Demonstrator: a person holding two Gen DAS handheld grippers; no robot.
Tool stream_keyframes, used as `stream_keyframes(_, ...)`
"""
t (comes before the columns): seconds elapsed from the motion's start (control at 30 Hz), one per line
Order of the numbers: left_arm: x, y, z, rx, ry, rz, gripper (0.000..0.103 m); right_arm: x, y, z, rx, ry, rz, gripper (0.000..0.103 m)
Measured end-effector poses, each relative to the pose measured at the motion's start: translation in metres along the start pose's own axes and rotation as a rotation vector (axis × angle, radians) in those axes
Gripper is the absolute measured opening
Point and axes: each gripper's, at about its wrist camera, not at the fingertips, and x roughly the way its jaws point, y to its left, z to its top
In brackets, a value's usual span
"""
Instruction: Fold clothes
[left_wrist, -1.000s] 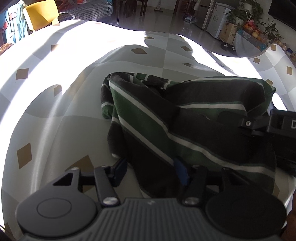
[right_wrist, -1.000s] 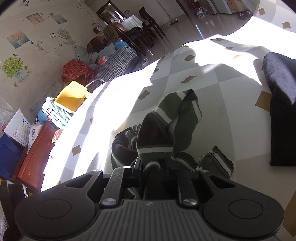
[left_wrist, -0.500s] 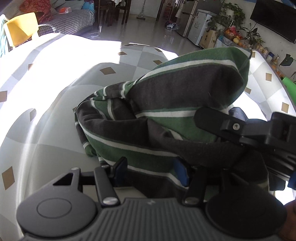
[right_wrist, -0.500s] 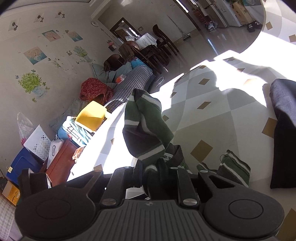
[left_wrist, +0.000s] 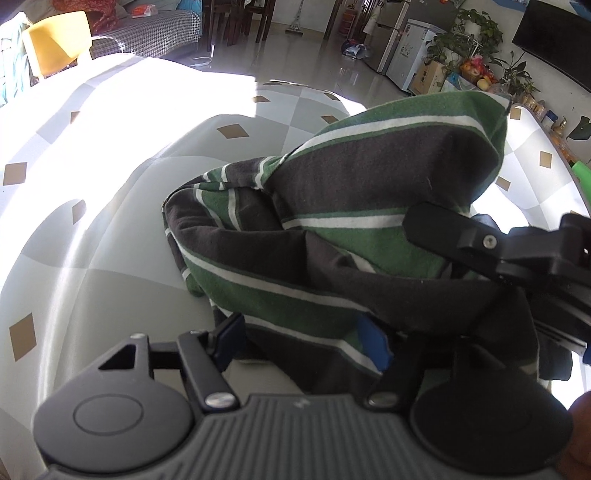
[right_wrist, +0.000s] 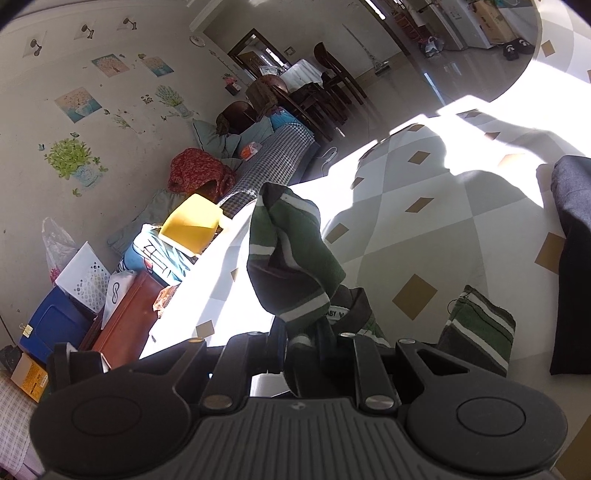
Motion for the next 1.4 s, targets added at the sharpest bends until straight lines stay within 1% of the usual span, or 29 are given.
stream_keyframes(0.3, -0.005, 0.017, -0.003, -0.041, 0.004, 0.018, 0.073, 0.006, 0.002, -0.004, -0.012, 0.030, 0.012, 0.017)
stream_keyframes(0.43, -0.013, 0.029, -0.001, -0.071, -0.012, 0.041, 0.083, 0.009, 0.004, -0.007, -0.024, 0.045, 0.017, 0.017)
stream_keyframes(0.57, -0.023, 0.041, 0.005, -0.109, -0.040, 0.046, 0.086, 0.012, 0.008, -0.010, -0.048, 0.061, 0.017, 0.018)
stream_keyframes(0.8, -0.044, 0.051, 0.024, -0.159, -0.109, 0.014, 0.087, 0.019, 0.013, -0.018, -0.091, 0.096, 0.014, 0.018)
stream_keyframes(0.97, -0.054, 0.051, 0.033, -0.169, -0.143, -0.004, 0.088, 0.026, 0.016, -0.026, -0.107, 0.133, 0.020, 0.018)
stream_keyframes(1.13, -0.058, 0.048, 0.036, -0.164, -0.152, -0.027, 0.088, 0.035, 0.017, -0.036, -0.123, 0.184, 0.028, 0.018)
stream_keyframes(1.23, -0.057, 0.046, 0.034, -0.163, -0.148, -0.030, 0.095, 0.041, 0.022, -0.046, -0.154, 0.225, 0.030, 0.018)
stream_keyframes(1.4, -0.051, 0.047, 0.032, -0.152, -0.132, -0.022, 0.096, 0.052, 0.026, -0.060, -0.188, 0.283, 0.019, 0.018)
